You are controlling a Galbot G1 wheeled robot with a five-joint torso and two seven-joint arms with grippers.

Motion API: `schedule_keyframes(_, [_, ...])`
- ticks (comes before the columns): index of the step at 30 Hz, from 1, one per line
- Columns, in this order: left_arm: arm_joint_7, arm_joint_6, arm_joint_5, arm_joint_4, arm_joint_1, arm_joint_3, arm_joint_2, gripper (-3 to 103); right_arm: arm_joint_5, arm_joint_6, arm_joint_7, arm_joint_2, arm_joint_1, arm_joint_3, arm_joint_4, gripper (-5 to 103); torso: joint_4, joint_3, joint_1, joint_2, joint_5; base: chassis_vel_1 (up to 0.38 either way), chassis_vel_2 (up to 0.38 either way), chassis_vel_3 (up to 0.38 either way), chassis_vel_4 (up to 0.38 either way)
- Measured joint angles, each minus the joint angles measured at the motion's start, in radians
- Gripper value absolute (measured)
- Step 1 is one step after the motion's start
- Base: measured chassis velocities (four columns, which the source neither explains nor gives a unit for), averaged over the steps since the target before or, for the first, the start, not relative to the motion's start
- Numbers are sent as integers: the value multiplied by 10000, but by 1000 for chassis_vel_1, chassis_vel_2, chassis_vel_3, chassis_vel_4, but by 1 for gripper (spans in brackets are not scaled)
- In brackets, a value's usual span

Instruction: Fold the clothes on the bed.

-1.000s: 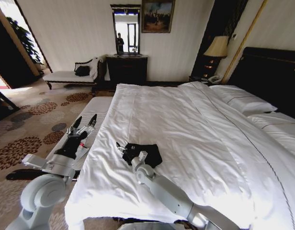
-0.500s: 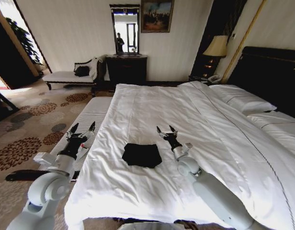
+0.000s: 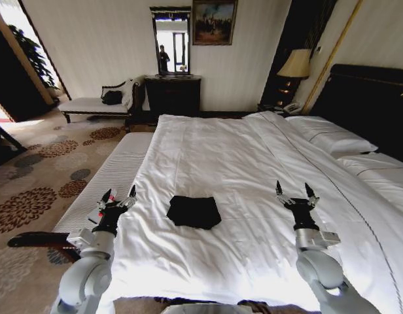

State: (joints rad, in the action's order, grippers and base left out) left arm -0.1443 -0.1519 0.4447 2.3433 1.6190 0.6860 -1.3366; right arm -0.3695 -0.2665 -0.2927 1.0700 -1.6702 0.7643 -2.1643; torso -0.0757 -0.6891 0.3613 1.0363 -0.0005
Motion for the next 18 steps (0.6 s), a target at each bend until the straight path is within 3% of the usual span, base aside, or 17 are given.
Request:
schedule_keyframes(2, [188,101,-180,30,102,-34,-139,100,182,30,-7,77,-134,92,-238,100,3,0,0,0,-1,0,0,0,0])
schedule_keyframes(5, [1082,465,-732,374,541,-157,-443,100,366,222,-10,246,-541,292,-1047,100,5,-1,1,-1,0,0,0,0,0])
schedule_keyframes(7, [1250,532,-848,461,622,-154,-462,100,358,318,-10,269,-658,333,-1212,100,4,-2,2,0,0,0,0,0,0])
schedule_keyframes(18, [1362,570,-891,511,651,-138,-448,100,289,439,-12,282,-680,299,-1295,100,2,-3,4,-1,0,0,0,0,0])
